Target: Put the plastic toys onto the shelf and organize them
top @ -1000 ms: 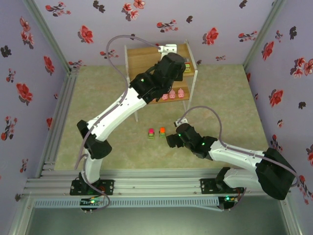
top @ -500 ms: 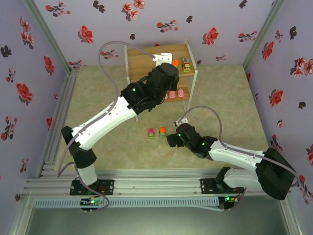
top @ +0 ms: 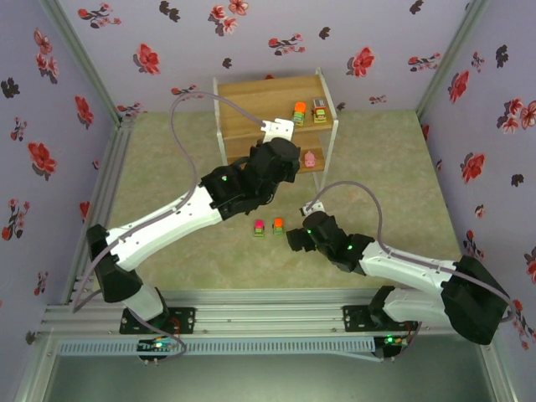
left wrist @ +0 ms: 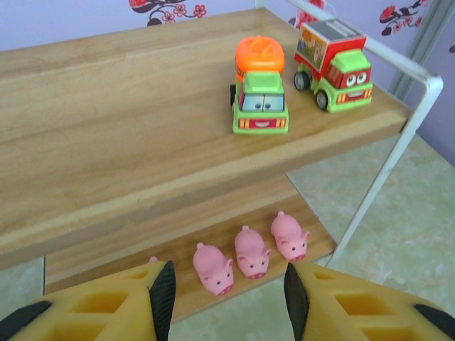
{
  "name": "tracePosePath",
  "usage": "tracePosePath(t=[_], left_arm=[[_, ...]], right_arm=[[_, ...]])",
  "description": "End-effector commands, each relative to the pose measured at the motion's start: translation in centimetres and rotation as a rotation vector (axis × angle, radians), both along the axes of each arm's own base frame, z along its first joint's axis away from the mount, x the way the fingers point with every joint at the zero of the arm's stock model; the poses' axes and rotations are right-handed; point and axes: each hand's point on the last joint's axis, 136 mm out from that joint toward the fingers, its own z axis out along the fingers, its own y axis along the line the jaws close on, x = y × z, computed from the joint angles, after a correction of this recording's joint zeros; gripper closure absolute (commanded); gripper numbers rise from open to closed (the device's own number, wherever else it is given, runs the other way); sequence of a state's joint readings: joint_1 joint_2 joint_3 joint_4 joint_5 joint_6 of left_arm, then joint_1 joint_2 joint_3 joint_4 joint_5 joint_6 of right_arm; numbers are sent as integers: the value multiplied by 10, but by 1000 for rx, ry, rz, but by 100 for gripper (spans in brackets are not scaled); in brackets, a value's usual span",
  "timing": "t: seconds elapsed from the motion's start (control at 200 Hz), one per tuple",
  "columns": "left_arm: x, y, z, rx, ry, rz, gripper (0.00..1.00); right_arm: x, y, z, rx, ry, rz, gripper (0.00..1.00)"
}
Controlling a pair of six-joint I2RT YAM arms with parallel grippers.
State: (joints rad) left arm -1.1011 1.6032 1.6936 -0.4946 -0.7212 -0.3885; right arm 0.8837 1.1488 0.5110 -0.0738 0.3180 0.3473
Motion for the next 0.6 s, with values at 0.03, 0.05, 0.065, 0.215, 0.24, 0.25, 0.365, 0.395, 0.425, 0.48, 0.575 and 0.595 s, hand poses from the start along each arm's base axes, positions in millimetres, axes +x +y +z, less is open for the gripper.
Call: tracePosePath(t=[0.03,0.05,0.065,0.215,0.24,0.25,0.365,0.395,0.425,0.48,0.575,0.595], left_arm=[[-9,11,10,-14,-46,6,52],[-10,12,8,-14,-46,6,52],[-11,12,7,-13,-45,4,52],[-21,12,-9,-5,-38,-14,49],[-22,13,-11,-4,-36,-13,48],[-22,13,-12,-3,-34,-14,48],[-27,15,-21,9,-25,-12,48],[-28,15,-25,15,-22,-13,48],[-30,15,-28,18,-20,-15,47],[-32,16,-33,24,-17,-20,45],[-35,17,-42,34,-8,-23,40],[-35,18,-44,36,-7,-22,39]], right_arm=[[3,-7,5,-15,-45,-24,7],[3,-7,5,-14,-46,-28,7],[3,-8,6,-14,-49,-29,7],[1,-10,7,-3,-50,-40,6],[1,-11,7,-2,-49,-43,6],[1,-11,7,0,-48,-45,6],[-1,-12,11,23,-51,-53,6],[-1,-13,13,27,-53,-56,6],[-1,-13,15,32,-54,-55,6],[-1,-14,18,38,-58,-61,6],[-1,-15,25,41,-58,-74,6],[-1,-15,25,41,-57,-77,6]])
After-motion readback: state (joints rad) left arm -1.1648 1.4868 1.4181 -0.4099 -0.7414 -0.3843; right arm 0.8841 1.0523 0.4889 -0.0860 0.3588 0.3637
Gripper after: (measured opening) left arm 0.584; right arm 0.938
